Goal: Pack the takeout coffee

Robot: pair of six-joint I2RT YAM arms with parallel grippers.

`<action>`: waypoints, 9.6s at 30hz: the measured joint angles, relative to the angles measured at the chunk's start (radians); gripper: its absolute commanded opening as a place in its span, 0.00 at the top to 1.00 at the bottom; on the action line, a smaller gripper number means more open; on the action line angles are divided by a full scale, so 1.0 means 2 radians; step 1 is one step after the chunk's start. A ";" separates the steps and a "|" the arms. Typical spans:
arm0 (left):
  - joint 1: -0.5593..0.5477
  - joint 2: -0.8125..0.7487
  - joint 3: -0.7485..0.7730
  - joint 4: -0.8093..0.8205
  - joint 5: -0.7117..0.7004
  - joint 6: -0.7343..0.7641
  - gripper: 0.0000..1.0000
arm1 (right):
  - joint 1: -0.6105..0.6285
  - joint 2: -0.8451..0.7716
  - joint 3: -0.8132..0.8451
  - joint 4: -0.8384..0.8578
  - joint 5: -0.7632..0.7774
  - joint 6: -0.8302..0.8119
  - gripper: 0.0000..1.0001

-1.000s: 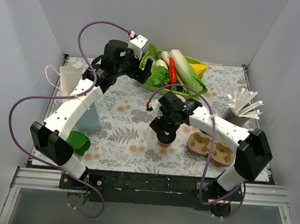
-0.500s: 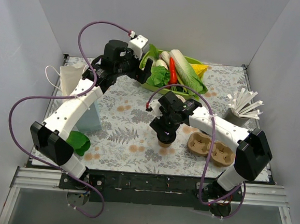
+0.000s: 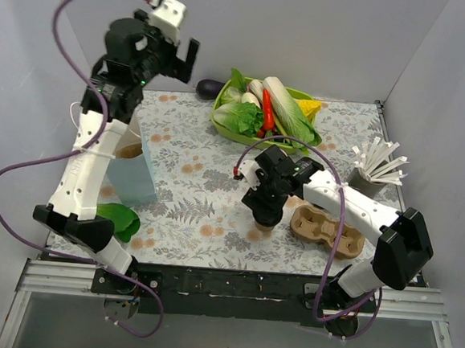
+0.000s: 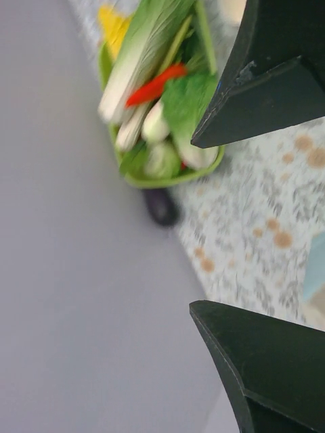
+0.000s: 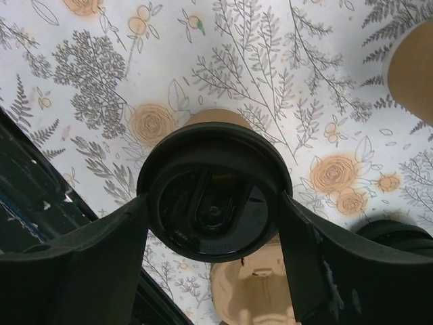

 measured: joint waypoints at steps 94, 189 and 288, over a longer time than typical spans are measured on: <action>0.083 0.011 -0.079 -0.343 0.286 0.056 1.00 | -0.151 0.058 0.413 -0.079 -0.097 -0.109 0.99; -0.022 -0.034 -0.089 -0.276 0.334 0.085 0.22 | 0.046 -0.069 0.140 -0.092 -0.079 -0.413 0.99; 0.056 -0.088 -0.333 -0.072 0.145 -0.029 0.15 | 0.031 0.035 0.083 0.068 -0.055 -0.533 0.99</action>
